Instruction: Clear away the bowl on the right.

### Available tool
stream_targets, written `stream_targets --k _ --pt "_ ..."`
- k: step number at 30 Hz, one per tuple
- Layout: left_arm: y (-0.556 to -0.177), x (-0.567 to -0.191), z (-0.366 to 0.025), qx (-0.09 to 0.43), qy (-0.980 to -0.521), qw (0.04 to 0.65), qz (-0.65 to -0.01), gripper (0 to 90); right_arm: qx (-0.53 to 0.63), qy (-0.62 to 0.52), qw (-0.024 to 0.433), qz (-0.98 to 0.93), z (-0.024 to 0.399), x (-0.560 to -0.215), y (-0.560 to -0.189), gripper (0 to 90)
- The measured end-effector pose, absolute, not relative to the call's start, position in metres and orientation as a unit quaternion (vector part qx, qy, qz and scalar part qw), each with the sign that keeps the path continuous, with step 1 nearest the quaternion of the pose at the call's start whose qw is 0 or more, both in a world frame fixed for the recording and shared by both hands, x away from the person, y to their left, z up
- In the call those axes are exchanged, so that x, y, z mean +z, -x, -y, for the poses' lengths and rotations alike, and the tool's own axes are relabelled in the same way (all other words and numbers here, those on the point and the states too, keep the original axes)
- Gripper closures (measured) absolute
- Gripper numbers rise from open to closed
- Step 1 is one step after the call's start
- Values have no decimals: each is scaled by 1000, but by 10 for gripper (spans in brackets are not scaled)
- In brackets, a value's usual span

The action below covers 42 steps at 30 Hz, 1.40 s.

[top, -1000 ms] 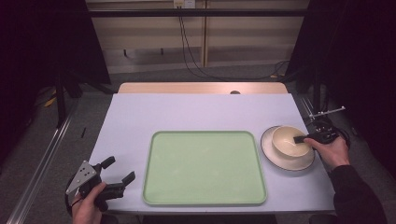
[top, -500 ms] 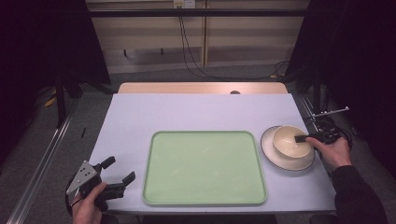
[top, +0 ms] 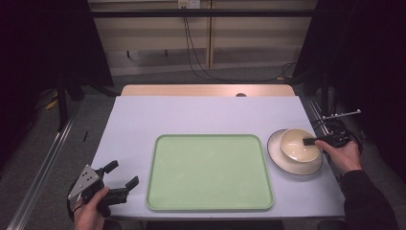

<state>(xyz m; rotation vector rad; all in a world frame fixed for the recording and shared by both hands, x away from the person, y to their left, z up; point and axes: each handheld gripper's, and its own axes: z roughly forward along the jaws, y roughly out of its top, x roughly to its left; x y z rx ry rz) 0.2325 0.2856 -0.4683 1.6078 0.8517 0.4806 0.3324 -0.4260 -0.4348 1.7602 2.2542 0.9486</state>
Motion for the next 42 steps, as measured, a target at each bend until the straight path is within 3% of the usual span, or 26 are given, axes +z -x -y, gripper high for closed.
stream_targets --k 42 --pt "-232 -468 -285 208 -688 590 -367 0 383 -567 63 -727 429 -409 -324 841"
